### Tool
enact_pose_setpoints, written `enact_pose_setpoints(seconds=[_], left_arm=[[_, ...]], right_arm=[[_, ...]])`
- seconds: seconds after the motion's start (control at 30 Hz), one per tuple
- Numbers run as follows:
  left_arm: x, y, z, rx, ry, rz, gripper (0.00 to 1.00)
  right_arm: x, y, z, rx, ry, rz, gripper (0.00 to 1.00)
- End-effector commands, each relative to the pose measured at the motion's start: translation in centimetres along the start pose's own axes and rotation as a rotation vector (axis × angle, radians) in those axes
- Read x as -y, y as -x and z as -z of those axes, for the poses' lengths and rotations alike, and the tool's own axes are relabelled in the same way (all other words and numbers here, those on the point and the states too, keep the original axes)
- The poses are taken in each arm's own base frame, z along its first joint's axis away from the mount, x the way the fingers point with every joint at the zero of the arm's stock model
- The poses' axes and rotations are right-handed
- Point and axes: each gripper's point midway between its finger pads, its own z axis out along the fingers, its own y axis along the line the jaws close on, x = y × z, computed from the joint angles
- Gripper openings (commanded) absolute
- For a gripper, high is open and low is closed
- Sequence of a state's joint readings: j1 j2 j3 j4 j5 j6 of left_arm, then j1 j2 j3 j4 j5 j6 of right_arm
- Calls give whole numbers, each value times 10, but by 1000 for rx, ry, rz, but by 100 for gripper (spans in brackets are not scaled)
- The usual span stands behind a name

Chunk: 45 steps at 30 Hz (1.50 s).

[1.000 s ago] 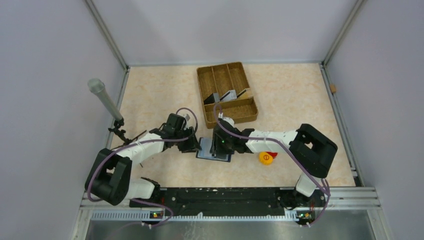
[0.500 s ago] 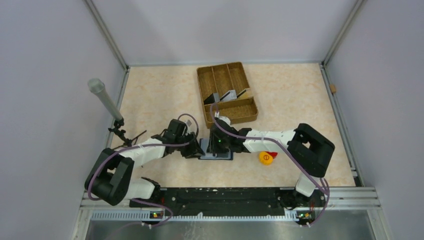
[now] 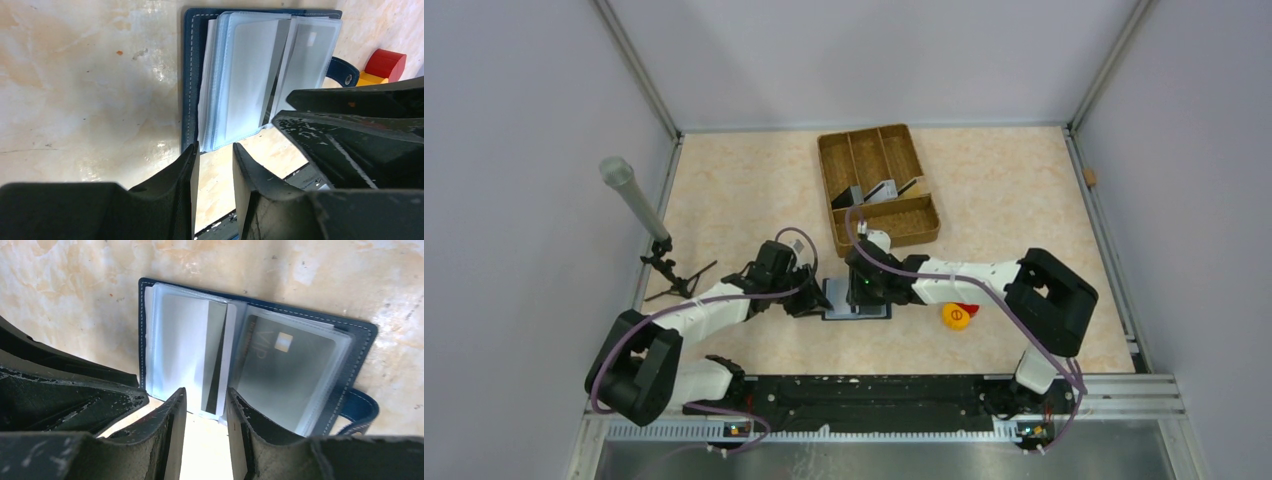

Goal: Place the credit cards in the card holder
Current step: Insert the credit card into the card holder.

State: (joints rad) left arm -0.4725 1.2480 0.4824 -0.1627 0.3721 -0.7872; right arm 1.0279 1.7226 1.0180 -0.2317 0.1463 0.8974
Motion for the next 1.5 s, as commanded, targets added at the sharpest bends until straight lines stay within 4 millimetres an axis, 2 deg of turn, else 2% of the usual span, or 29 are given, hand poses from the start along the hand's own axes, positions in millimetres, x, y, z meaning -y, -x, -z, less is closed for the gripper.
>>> enact_pose_setpoints(seconds=[0.0, 0.4, 1.0, 1.1, 1.3, 1.37, 1.47], left_arm=[[6, 11, 3, 39, 4, -31, 35], [-2, 4, -4, 15, 10, -19, 34], [13, -3, -8, 2, -79, 28, 32], [13, -4, -7, 0, -83, 29, 31], [9, 2, 2, 35, -33, -2, 33], [8, 3, 6, 45, -16, -12, 36], [9, 7, 11, 64, -6, -22, 40]], right_arm=[[1, 11, 17, 55, -20, 26, 35], [-9, -7, 1, -21, 32, 23, 35], [-37, -2, -1, -8, 80, 39, 35], [-34, -3, -2, -2, 63, 40, 34], [-13, -1, 2, 25, -15, 54, 30], [-9, 5, 10, 50, -29, 69, 32], [-3, 18, 27, 100, -60, 102, 43]])
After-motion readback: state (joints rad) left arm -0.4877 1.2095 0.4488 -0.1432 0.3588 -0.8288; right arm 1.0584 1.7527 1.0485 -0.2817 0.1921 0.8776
